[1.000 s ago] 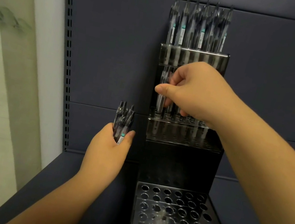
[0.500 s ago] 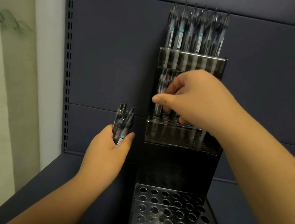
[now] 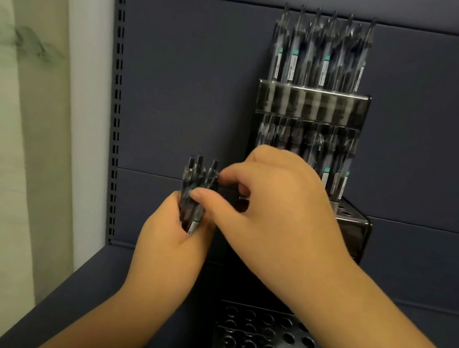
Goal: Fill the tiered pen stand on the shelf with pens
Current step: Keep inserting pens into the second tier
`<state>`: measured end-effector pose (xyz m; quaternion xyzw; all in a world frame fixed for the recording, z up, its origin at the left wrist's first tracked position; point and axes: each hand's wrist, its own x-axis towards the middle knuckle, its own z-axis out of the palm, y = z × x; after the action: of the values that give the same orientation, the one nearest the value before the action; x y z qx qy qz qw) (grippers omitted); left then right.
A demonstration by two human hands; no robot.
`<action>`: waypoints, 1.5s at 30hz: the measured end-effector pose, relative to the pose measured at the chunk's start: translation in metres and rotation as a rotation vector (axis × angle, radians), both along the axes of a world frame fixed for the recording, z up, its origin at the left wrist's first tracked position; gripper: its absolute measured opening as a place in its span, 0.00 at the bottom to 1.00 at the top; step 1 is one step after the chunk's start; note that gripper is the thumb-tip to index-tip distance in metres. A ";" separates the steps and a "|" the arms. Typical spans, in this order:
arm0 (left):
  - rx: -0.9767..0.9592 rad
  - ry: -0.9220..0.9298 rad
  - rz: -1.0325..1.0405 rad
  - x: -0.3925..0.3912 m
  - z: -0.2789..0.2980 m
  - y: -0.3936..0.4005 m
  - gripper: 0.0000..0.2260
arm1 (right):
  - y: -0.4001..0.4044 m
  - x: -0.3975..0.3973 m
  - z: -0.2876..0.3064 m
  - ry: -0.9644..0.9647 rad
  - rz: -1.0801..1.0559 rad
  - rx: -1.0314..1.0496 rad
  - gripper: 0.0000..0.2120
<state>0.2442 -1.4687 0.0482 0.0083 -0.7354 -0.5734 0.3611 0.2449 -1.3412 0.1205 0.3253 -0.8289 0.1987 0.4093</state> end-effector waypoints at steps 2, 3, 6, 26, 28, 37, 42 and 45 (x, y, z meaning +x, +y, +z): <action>-0.001 0.029 -0.003 0.005 0.001 0.003 0.07 | -0.001 -0.001 0.000 -0.011 0.056 -0.065 0.14; -0.009 0.037 0.000 0.006 0.002 0.004 0.06 | 0.000 0.000 0.001 -0.030 0.082 -0.088 0.13; -0.057 0.030 0.029 0.008 0.002 0.004 0.04 | 0.003 0.004 0.005 -0.131 0.144 -0.065 0.11; -0.078 0.018 0.114 0.009 0.007 0.008 0.08 | 0.024 0.000 0.022 -0.404 0.327 -0.162 0.03; -0.092 0.000 0.106 0.007 0.007 0.009 0.07 | 0.028 -0.004 0.025 -0.443 0.359 -0.231 0.04; -0.101 -0.104 0.102 -0.006 0.001 -0.005 0.06 | 0.047 -0.015 0.038 -0.408 0.517 -0.592 0.05; -0.020 -0.131 0.096 -0.013 -0.004 -0.011 0.12 | 0.074 -0.022 0.052 -0.341 0.603 -0.885 0.07; -0.046 -0.142 0.098 -0.013 -0.005 -0.008 0.10 | 0.083 -0.025 0.055 -0.256 0.589 -0.958 0.05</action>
<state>0.2312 -1.4766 0.0429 0.0765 -0.7708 -0.5359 0.3358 0.2200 -1.2586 0.1758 0.2941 -0.5637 0.6954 0.3350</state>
